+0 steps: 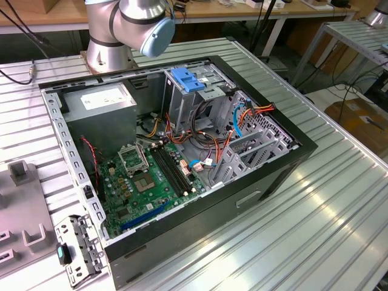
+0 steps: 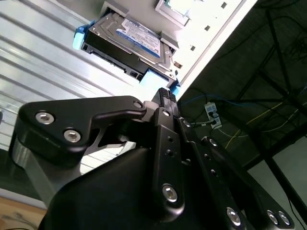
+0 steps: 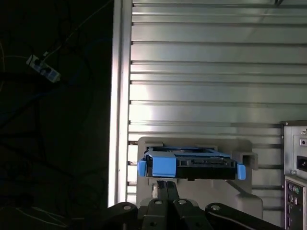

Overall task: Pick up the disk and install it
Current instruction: 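Pick up the disk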

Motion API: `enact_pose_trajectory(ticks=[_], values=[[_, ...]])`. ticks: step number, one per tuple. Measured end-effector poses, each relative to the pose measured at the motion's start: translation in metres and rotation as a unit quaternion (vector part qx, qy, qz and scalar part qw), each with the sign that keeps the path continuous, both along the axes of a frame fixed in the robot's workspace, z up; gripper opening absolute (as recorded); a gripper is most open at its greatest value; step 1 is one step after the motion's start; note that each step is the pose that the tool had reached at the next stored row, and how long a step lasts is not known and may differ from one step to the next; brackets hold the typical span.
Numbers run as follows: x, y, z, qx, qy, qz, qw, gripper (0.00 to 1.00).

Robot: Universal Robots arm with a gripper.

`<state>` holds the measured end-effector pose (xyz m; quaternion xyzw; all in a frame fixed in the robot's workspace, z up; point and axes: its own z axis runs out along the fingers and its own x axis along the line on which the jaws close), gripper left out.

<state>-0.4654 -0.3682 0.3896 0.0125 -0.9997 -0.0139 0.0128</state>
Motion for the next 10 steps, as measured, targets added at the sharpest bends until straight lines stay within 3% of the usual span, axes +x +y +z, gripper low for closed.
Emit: enact_pose_trajectory(ticks=[6, 10], values=[[0.0000, 0.0000, 0.0000, 0.0000, 0.0000, 0.027, 0.99963, 0.11], [0.0000, 0.0000, 0.0000, 0.0000, 0.0000, 0.052, 0.99862, 0.11]])
